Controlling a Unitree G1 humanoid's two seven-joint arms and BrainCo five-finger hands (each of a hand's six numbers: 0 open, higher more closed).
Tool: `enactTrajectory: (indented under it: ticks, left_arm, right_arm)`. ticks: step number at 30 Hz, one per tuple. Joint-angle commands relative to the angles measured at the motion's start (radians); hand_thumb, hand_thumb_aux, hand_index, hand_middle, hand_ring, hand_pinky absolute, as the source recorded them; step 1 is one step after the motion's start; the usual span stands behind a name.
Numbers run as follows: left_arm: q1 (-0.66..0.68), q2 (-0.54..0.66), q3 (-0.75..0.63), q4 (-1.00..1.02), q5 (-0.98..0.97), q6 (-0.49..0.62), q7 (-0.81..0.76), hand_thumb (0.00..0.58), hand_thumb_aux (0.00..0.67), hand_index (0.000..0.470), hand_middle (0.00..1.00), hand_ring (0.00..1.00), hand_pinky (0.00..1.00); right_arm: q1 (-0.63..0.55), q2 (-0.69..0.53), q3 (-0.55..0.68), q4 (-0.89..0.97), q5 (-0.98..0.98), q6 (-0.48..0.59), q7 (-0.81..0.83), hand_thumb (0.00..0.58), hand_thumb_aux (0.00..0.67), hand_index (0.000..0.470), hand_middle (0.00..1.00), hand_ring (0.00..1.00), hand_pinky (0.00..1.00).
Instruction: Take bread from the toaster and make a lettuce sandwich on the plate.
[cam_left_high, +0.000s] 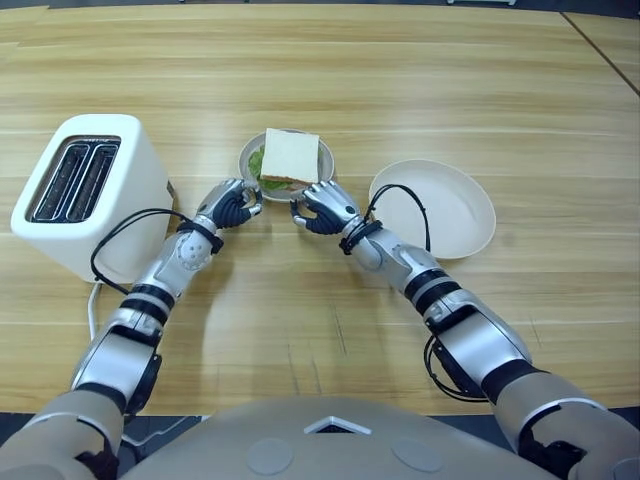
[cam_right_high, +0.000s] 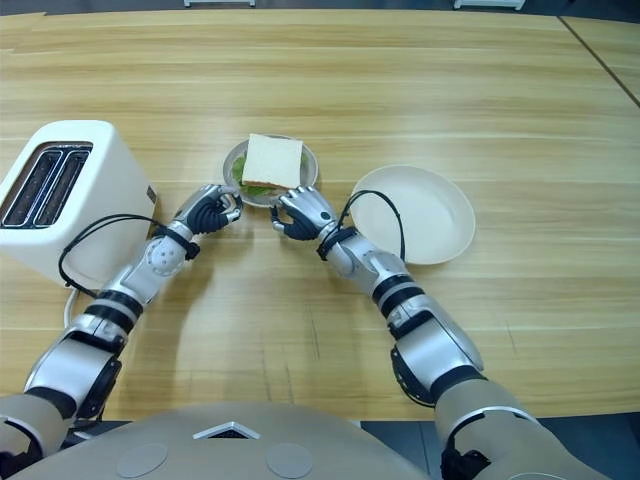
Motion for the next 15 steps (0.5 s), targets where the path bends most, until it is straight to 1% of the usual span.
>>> enactTrajectory:
  ticks: [1,2,3,4,5,8,10,12,15]
  left_arm:
    - [0.242,0.082,0.147,-0.416,0.021,-0.154,0.108,0.000,0.000,0.000,1.00,1.00,1.00]
    - [0.292,0.079,0.190,-0.507,0.004,-0.191,0.128,0.000,0.000,0.000,0.91,0.91,0.91]
    - [0.333,0.069,0.228,-0.593,-0.034,-0.226,0.138,0.000,0.000,0.000,0.47,0.47,0.47]
    - [0.364,0.053,0.254,-0.664,-0.087,-0.240,0.141,0.000,0.000,0.000,0.00,0.00,0.00]
    - [0.384,0.036,0.269,-0.715,-0.139,-0.244,0.140,0.000,0.000,0.000,0.00,0.00,0.00]
    - [0.412,-0.016,0.261,-0.787,-0.356,-0.214,0.112,0.000,0.000,0.000,0.00,0.00,0.00]
    - [0.425,-0.038,0.259,-0.810,-0.491,-0.180,0.079,0.000,0.000,0.000,0.00,0.00,0.00]
    - [0.432,-0.051,0.274,-0.826,-0.572,-0.130,0.048,0.000,0.000,0.000,0.00,0.00,0.00]
    - [0.432,-0.075,0.308,-0.821,-0.670,-0.065,0.011,0.000,0.000,0.000,0.00,0.00,0.00]
  right_arm:
    - [0.169,-0.111,-0.122,-0.363,0.133,-0.098,0.048,0.551,0.520,0.365,1.00,1.00,1.00]
    - [0.206,-0.120,-0.167,-0.448,0.178,-0.101,0.052,0.447,0.349,0.245,1.00,1.00,1.00]
    - [0.244,-0.116,-0.216,-0.529,0.234,-0.103,0.046,0.000,0.000,0.000,1.00,1.00,1.00]
    - [0.279,-0.098,-0.266,-0.596,0.310,-0.102,0.039,0.000,0.000,0.000,0.58,0.58,0.58]
    - [0.308,-0.076,-0.305,-0.642,0.385,-0.097,0.035,0.000,0.000,0.000,0.00,0.00,0.00]
    - [0.367,0.005,-0.366,-0.677,0.588,-0.059,0.059,0.000,0.000,0.000,0.00,0.00,0.00]
    - [0.395,0.051,-0.383,-0.674,0.663,-0.034,0.090,0.000,0.000,0.000,0.00,0.00,0.00]
    - [0.410,0.091,-0.386,-0.678,0.702,-0.011,0.128,0.000,0.000,0.000,0.00,0.00,0.00]
    - [0.417,0.130,-0.393,-0.684,0.695,-0.006,0.165,0.000,0.000,0.000,0.00,0.00,0.00]
